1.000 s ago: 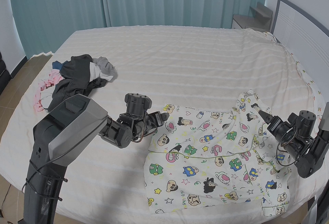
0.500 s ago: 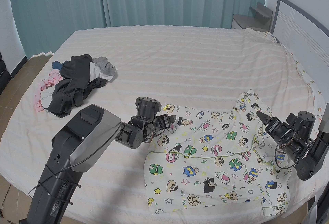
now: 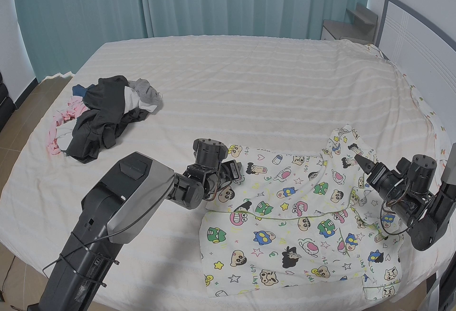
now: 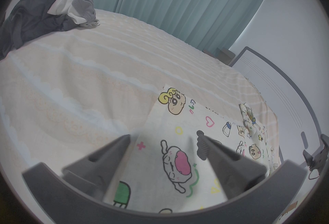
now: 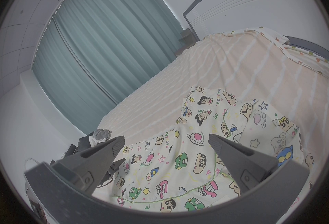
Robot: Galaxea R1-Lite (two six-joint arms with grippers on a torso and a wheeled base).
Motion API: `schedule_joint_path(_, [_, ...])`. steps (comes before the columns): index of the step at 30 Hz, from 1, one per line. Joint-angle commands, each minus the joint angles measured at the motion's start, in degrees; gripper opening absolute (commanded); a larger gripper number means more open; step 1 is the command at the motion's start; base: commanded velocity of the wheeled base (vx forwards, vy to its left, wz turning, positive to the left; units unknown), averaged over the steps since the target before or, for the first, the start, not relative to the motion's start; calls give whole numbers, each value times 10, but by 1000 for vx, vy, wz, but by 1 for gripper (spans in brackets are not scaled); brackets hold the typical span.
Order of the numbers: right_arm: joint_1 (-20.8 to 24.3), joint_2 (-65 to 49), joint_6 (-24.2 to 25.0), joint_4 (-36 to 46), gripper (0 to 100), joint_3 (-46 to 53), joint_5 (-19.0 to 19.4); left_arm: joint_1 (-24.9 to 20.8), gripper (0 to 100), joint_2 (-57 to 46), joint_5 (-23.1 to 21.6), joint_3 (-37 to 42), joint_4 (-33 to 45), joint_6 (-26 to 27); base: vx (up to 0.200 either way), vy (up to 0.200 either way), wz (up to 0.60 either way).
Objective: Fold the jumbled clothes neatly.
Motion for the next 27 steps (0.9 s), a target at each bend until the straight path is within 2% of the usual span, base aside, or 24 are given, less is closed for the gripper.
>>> schedule_joint_path(1, [0,2,0,0,100,-1,0,-6,0,13,4,-13,1,0,0,0,0])
schedule_joint_path(10, [0,2,0,0,100,0,1,-7,0,8,22,-9,1,-1,0,0,0])
schedule_joint_path(18, [0,2,0,0,100,0,1,0,0,-31,38,52,-6,-4,0,0,0])
schedule_joint_path(27, [0,-1,0,0,100,0,2,11,0,-52,70,62,-13,-31,0,0,0])
